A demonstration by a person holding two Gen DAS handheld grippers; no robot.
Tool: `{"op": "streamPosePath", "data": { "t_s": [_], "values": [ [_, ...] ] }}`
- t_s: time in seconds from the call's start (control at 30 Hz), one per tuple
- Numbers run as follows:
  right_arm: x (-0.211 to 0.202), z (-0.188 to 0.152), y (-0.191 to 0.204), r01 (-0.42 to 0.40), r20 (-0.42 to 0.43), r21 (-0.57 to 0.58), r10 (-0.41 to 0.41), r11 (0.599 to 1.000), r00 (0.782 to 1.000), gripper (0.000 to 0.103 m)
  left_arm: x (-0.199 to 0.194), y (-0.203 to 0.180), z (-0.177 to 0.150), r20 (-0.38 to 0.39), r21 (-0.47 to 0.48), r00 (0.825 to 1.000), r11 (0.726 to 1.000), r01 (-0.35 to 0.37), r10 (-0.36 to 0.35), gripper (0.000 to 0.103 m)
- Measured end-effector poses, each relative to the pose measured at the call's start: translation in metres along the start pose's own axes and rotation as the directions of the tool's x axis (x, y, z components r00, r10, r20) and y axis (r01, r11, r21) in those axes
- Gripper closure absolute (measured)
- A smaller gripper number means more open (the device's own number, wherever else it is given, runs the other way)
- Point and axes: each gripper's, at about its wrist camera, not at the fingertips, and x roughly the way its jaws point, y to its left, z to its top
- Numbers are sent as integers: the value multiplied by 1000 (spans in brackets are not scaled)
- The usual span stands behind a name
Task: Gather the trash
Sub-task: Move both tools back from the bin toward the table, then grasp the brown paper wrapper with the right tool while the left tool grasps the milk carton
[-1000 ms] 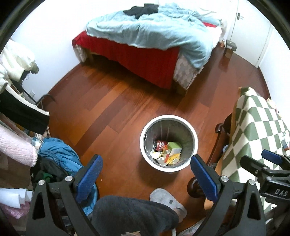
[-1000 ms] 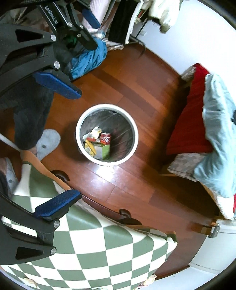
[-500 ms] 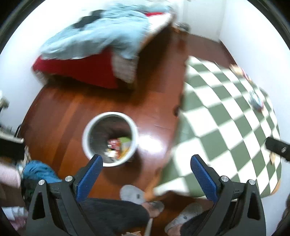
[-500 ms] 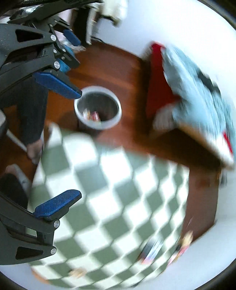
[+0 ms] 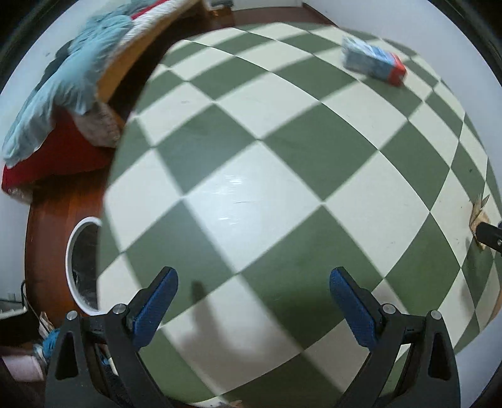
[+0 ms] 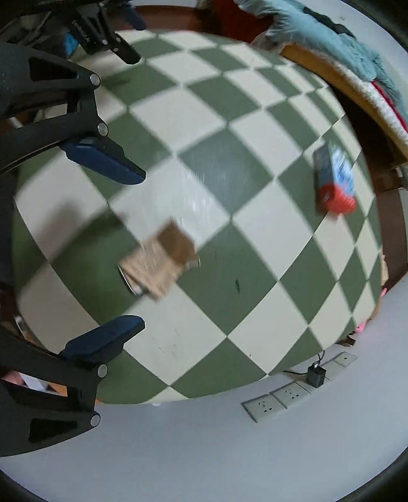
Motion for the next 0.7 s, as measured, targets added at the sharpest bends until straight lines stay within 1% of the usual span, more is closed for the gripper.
{"op": "streamPosePath", "data": {
  "t_s": [0.03,0.07,0.1,0.13,0.17,0.23,0.3,0.37,0.4,0.47,0.53,0.6,0.63,0.67,0.7],
  "values": [
    [8,2,-4,-8,-7,-11,8,1000,1000,20,2,-4,1,-3,9,1000,1000,-5,5,2],
    [12,5,-5,-17,-8,-20,17,1000,1000,21,0,-6,3,12,10,1000,1000,-16,16,2],
    [16,6,-6,-25,-1,-31,25,999,1000,23,1,-9,5,15,18,1000,1000,-11,11,2],
    [19,8,-3,-33,5,-38,33,999,999,30,1,-11,7,10,24,1000,1000,-9,9,2],
    [21,9,-3,-32,17,-46,33,998,999,31,0,-12,9,13,27,1000,1000,-12,11,2],
    [21,10,3,17,56,-82,-13,997,998,44,1,-15,14,17,49,1000,998,-25,24,2],
    [20,8,9,28,69,-92,-22,995,997,45,0,-19,18,20,69,999,997,-33,32,2],
    [17,8,8,2,77,-77,4,997,997,47,-2,-25,24,32,100,999,994,-44,41,2],
    [14,10,4,-16,84,-57,21,998,996,47,-5,-31,30,48,124,998,991,-41,36,2],
    [9,17,-3,-43,91,-18,44,999,995,47,-9,-46,46,85,206,996,977,-53,36,2],
    [10,30,-11,-63,78,25,61,998,995,47,-16,-68,68,140,317,989,945,-80,37,2],
    [13,49,-21,-80,54,67,76,995,996,47,-21,-89,99,189,417,981,901,-118,41,2],
    [15,59,-25,-75,47,83,71,994,996,47,-23,-101,119,211,470,977,873,-132,34,2],
    [17,72,-30,-66,39,96,62,993,997,47,-23,-105,132,228,500,973,853,-147,34,2],
    [18,80,-35,-65,33,107,62,992,998,47,-23,-118,150,252,557,967,812,-175,35,2]
  ]
}}
